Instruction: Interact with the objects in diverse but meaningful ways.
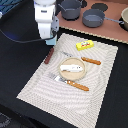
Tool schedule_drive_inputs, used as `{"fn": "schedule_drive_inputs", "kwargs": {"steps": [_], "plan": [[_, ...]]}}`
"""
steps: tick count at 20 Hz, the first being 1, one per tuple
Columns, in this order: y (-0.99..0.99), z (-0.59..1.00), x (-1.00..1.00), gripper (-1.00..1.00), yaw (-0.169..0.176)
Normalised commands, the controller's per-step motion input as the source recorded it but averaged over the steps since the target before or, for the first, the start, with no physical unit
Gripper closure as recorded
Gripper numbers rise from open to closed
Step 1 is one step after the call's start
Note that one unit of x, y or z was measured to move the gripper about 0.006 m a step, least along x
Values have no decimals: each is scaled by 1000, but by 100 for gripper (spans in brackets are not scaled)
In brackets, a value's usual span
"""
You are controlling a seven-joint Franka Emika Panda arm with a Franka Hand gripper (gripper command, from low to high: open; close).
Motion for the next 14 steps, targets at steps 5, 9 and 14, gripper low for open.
{"fn": "schedule_drive_inputs", "kwargs": {"steps": [5,9,14], "plan": [[-999,724,236,100,0],[-980,482,241,100,0],[-972,341,244,100,0]]}}
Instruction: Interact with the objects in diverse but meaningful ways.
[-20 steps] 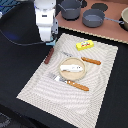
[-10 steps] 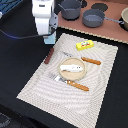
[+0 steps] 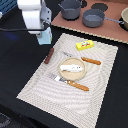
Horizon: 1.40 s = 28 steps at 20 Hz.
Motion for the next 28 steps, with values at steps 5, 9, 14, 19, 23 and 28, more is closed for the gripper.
{"fn": "schedule_drive_inputs", "kwargs": {"steps": [5,9,14,19,23,28], "plan": [[-970,181,266,100,0],[-954,41,343,100,0],[-883,0,541,100,0],[-751,-94,777,100,0],[-668,-226,816,100,0],[-465,-199,719,100,0]]}}
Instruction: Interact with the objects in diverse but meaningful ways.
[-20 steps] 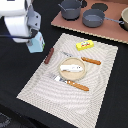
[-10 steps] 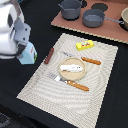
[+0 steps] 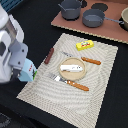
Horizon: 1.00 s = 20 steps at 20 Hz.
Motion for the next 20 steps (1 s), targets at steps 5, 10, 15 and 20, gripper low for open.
{"fn": "schedule_drive_inputs", "kwargs": {"steps": [5,10,15,20], "plan": [[-127,-78,443,-100,25],[94,221,264,-100,102],[110,568,66,-100,76],[261,977,72,-100,72]]}}
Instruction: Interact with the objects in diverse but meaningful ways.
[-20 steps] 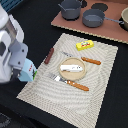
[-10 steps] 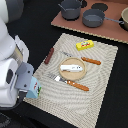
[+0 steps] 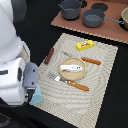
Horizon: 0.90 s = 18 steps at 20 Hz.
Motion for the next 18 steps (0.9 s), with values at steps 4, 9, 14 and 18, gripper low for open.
{"fn": "schedule_drive_inputs", "kwargs": {"steps": [4,9,14,18], "plan": [[277,964,126,-100,18],[380,978,294,-100,35],[620,256,337,-100,93],[594,-434,104,-100,147]]}}
